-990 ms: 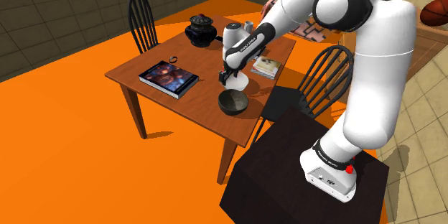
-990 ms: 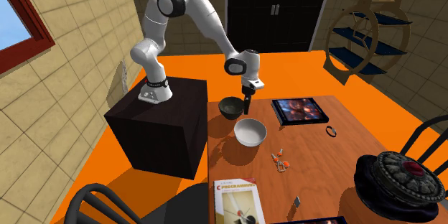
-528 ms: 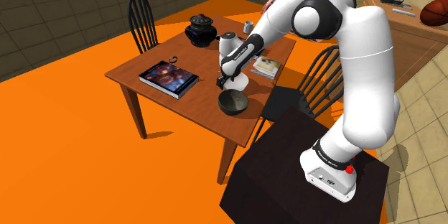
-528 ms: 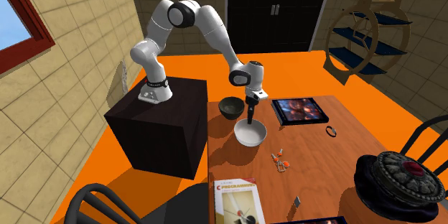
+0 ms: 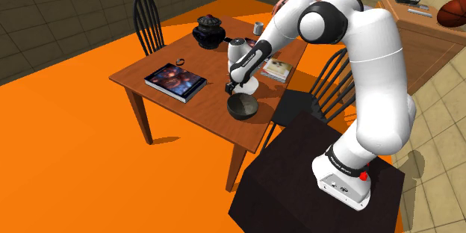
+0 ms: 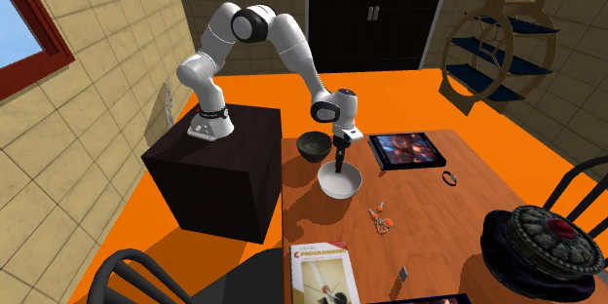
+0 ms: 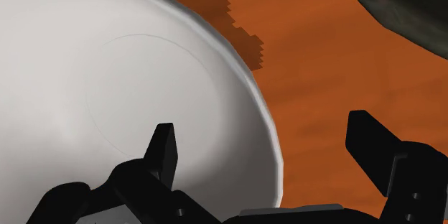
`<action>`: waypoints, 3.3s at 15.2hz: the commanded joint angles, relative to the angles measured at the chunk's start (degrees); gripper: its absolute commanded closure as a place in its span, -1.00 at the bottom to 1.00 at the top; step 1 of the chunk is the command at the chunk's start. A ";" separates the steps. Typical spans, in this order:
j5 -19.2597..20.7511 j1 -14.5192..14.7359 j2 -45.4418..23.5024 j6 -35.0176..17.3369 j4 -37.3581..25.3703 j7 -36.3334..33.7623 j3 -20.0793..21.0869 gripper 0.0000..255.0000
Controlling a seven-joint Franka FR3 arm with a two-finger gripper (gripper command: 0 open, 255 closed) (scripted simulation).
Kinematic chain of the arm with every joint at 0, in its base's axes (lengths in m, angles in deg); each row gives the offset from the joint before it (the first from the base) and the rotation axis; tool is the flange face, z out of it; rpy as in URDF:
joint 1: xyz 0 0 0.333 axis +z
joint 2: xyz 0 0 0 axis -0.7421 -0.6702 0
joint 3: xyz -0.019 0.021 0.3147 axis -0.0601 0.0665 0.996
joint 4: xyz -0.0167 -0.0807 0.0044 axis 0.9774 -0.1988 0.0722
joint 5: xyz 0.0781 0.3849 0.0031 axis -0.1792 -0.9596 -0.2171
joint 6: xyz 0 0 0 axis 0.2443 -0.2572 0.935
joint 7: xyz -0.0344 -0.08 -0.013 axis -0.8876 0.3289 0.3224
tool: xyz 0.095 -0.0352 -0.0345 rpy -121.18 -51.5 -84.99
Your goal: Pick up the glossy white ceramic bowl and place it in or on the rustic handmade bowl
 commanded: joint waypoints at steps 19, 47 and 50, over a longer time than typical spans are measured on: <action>-0.22 -0.09 4.10 2.70 1.35 0.72 0.22 1.00; -1.39 0.52 21.09 16.87 4.19 3.04 1.19 1.00; -0.35 2.80 25.25 16.06 9.78 -0.65 1.82 1.00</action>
